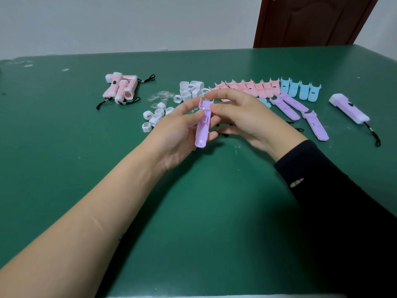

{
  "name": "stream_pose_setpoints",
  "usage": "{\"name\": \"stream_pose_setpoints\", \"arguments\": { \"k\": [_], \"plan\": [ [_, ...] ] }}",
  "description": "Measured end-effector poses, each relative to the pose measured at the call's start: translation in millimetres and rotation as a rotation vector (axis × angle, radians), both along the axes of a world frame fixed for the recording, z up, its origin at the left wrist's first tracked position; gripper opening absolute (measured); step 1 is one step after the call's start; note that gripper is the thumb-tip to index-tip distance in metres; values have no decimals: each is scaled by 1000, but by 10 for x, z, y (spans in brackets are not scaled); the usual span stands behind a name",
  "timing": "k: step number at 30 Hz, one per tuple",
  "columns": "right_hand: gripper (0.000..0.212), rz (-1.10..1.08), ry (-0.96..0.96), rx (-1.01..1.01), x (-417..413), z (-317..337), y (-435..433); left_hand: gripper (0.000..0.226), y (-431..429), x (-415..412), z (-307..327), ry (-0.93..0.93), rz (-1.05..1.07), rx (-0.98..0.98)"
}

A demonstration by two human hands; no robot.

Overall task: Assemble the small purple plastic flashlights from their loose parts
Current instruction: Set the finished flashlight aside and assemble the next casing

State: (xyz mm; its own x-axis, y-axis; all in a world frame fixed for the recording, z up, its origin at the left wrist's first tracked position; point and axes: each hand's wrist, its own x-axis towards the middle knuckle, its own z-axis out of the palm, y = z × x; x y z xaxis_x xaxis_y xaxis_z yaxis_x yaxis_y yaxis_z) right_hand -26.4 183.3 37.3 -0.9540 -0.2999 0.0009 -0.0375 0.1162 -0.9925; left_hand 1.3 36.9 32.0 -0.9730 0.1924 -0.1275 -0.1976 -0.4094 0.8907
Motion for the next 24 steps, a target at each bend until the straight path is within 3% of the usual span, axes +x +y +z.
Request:
{"name": "stream_pose_setpoints", "arguments": {
  "k": [6,15,24],
  "plan": [
    [22,-11,102,-12,26,-13,-36,38,10,-10,-20,9,37,-78],
    [32,-18,-111,-149,14,-100,-156,36,3,-25,-65,79,119,-203],
    [32,-51,-147,-231,23,-108,-162,34,4,-6,-53,107,138,-230]
  ]
}}
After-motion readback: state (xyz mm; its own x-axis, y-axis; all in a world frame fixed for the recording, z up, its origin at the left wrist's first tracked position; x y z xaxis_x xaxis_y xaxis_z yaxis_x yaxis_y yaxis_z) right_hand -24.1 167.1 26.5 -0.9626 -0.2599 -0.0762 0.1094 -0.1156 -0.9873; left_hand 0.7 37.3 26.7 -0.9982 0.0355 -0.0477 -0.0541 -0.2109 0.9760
